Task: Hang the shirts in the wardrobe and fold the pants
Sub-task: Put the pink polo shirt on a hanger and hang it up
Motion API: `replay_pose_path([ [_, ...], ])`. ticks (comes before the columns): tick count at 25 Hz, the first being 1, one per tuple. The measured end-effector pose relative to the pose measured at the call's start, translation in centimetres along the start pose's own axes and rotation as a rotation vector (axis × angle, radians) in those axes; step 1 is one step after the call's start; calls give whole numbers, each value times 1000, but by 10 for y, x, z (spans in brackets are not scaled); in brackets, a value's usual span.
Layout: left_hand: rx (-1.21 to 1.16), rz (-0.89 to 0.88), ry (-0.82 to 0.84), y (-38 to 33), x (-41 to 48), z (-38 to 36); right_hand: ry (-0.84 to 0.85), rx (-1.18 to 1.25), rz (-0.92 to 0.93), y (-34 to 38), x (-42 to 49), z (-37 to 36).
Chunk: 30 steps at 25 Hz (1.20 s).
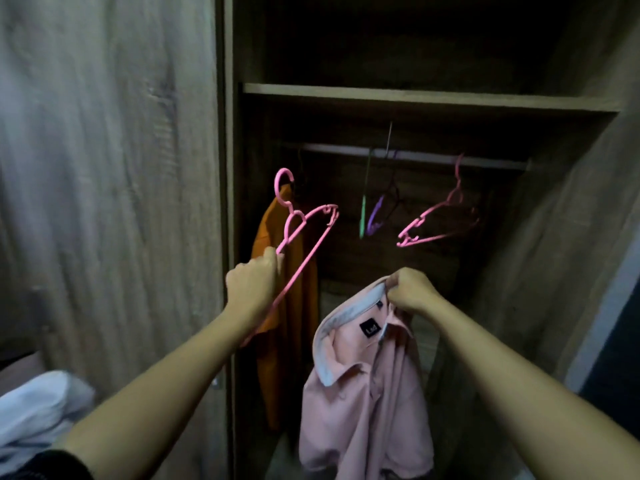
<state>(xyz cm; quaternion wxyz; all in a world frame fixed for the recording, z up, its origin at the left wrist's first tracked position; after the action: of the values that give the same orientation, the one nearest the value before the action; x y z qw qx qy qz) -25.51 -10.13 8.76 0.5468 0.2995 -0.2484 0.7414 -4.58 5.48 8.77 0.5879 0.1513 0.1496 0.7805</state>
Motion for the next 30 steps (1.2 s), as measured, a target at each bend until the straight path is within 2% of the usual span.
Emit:
replay_pose_path([
  [3, 28, -138, 10, 33, -39, 11, 5, -16, -5, -3, -2, -15],
  [5, 11, -203, -40, 55, -63, 22, 31, -25, 14, -2, -6, -25],
  [8, -196, -271, -186, 79, -92, 39, 66, -11, 57, 1, -13, -25],
  [10, -319, -320, -177, 82, -107, 43, 66, 18, 91, 2, -18, -19],
  [13, -367, -427, -127, 69, -117, 37, 67, 38, 147, 7, -25, -10],
  [17, -434, -538, -51, 26, -113, 11, 65, -52, 351, 46, -51, -8],
  [20, -529, -424, -128, 12, -110, 4, 87, -131, 538, 68, -74, 1],
  [22, -582, -329, -244, 14, -107, 15, -39, -218, 665, 71, -82, 14],
  [24, -623, -304, -321, 13, -105, 24, -360, -258, 851, 69, -87, 26],
  [26, -573, -318, -350, 10, -101, 29, -574, -245, 957, 69, -88, 31],
  [29, -189, -209, -412, 8, -99, 34, -611, -241, 965, 80, -88, 38],
  [30, -155, -173, -454, 1, -104, 32, -606, -210, 952, 84, -88, 41],
])
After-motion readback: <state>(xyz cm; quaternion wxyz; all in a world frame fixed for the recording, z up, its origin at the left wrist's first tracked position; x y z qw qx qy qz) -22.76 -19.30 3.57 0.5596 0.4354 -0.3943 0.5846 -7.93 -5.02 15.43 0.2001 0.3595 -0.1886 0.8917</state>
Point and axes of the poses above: each hand's wrist, its own x-axis towards the middle knuckle, its own z-axis out of the back of the hand, y = z × x, the point moved 4 cm from there along x, towards the middle knuckle, and after that the axes turned 15 degrees about -z, right-handed, at the moved point
